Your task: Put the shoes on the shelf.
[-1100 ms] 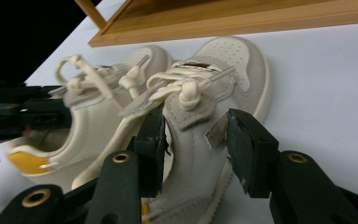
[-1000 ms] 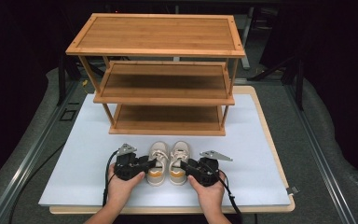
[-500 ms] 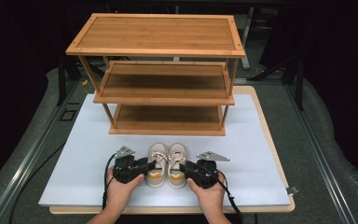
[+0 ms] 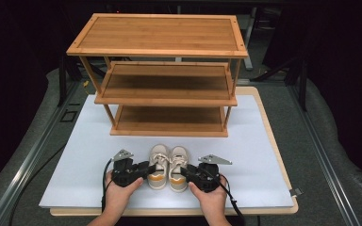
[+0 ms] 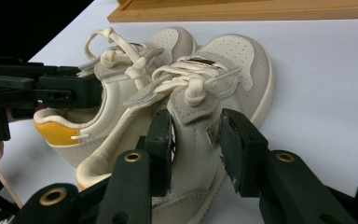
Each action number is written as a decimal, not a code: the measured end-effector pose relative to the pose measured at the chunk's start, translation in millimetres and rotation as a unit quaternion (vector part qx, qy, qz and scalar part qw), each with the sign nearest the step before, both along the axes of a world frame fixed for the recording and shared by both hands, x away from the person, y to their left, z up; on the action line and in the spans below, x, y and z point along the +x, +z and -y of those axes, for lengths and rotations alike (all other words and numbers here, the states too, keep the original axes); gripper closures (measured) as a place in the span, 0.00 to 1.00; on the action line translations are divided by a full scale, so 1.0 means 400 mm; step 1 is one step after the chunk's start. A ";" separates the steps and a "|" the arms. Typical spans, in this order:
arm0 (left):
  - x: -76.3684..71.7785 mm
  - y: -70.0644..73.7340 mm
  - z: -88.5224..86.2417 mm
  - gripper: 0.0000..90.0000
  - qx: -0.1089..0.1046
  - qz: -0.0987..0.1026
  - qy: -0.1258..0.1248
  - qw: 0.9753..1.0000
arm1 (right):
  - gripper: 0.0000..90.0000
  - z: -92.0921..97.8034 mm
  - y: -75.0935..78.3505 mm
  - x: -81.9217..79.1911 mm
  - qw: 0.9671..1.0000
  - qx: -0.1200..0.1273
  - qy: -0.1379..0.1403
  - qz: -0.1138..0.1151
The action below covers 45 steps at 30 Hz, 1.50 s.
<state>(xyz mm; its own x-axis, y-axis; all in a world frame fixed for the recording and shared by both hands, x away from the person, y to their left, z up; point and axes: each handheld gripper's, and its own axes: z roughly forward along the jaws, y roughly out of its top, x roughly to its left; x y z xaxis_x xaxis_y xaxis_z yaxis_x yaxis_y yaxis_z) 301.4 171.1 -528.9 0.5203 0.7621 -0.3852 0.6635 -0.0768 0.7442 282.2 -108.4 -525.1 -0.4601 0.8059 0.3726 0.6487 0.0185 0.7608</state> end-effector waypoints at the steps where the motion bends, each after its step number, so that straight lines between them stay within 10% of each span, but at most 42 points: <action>1: 0.000 0.000 0.000 0.63 0.000 0.000 0.000 1.000 | 0.72 0.000 0.000 0.000 1.000 0.000 0.000 0.000; 25: 0.013 -0.001 0.009 0.59 -0.011 0.007 0.010 1.000 | 0.63 0.002 -0.013 0.004 0.999 0.024 -0.022 0.008; 36: -0.003 -0.017 0.021 0.54 -0.046 0.017 0.050 0.998 | 0.61 0.001 -0.033 -0.001 0.996 0.066 -0.051 -0.007; 45: -0.015 -0.043 0.024 0.50 -0.084 0.028 0.083 0.993 | 0.60 -0.020 -0.049 -0.018 0.994 0.059 -0.080 0.035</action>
